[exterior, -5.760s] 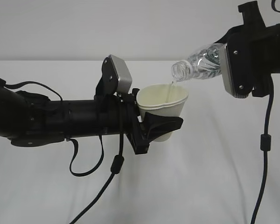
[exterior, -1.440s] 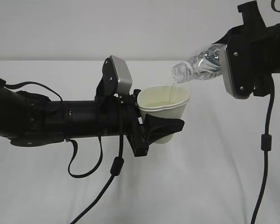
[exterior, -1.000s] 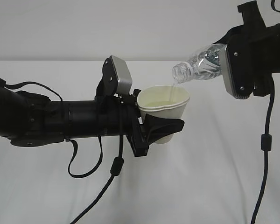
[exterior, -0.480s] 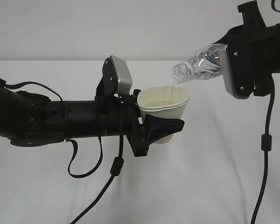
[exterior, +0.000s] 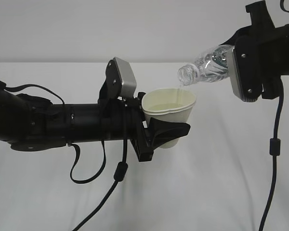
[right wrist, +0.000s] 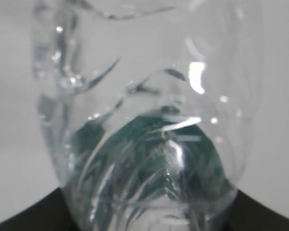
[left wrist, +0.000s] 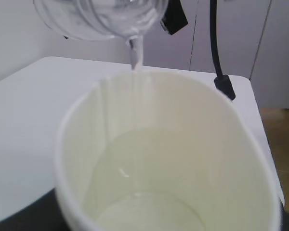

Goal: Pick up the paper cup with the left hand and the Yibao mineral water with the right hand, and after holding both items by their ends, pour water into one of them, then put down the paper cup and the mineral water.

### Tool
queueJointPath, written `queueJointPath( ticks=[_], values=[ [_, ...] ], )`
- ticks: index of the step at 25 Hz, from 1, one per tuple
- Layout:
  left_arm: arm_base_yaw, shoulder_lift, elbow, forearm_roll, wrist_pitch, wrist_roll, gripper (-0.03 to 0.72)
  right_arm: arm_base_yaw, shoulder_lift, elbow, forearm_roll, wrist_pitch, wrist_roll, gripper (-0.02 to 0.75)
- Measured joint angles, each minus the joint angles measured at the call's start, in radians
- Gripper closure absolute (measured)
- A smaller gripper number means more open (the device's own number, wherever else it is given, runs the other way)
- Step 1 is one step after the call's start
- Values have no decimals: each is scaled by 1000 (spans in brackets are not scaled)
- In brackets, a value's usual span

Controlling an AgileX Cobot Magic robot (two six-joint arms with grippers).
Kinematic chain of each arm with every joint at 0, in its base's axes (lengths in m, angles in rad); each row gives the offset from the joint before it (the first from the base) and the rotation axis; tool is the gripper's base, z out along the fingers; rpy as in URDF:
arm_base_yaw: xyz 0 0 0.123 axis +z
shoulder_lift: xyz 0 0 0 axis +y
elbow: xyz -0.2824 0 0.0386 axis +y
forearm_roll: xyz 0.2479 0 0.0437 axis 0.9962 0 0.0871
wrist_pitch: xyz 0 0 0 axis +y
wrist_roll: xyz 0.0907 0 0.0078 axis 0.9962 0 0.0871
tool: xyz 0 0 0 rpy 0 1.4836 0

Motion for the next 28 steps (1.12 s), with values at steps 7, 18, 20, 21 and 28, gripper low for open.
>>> queueJointPath(
  ticks=[7,18,20,21,28],
  values=[
    [0,0,0,0,0,0,288,0,0,-2,0,0,0,381],
    [0,0,0,0,0,0,288,0,0,-6,0,0,0,381],
    [0,0,0,0,0,0,288,0,0,-6,0,0,0,381],
    [0,0,0,0,0,0,288,0,-3,-6,0,0,0,381],
    [0,0,0,0,0,0,289,0,-6,-6,0,0,0,381]
  ],
)
